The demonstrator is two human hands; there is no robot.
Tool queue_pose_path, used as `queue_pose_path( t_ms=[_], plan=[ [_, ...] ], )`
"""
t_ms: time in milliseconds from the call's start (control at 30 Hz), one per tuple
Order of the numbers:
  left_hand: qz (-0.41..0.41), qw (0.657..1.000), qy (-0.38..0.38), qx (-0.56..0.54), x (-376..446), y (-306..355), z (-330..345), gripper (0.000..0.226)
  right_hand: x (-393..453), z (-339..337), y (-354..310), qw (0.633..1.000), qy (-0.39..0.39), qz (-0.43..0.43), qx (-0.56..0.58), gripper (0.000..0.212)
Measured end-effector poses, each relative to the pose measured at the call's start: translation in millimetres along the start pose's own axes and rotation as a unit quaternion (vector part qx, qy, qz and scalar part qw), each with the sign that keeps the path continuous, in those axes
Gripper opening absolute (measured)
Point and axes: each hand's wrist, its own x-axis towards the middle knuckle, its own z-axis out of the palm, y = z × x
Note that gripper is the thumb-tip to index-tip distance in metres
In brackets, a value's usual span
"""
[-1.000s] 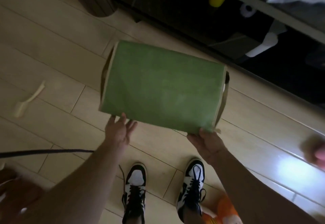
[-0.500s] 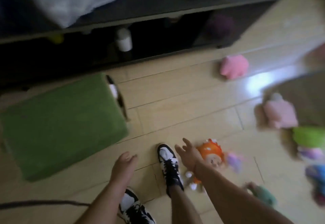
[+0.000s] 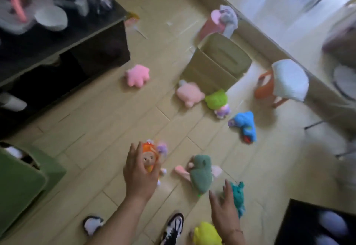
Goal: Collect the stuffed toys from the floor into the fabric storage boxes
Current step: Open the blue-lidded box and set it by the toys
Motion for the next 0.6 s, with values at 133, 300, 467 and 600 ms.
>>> queue_pose_path(
  t_ms=[133,300,467,600],
  plan=[
    [0.023,0.994,-0.069,0.083,-27,52,40,0.094,-8,-63,27,1.000,0.003,-0.006,0.001,0.070],
    [-0.003,0.981,-0.139,0.138,-45,103,74,0.080,13,-117,21,0.997,-0.057,-0.030,-0.037,0.065],
    [-0.054,0.984,-0.139,0.095,-23,145,84,0.082,65,-151,-21,0.996,-0.078,-0.020,-0.048,0.059],
    [-0.076,0.990,-0.108,0.038,20,182,94,0.089,112,-173,-60,0.995,-0.085,-0.010,-0.059,0.061]
  ],
)
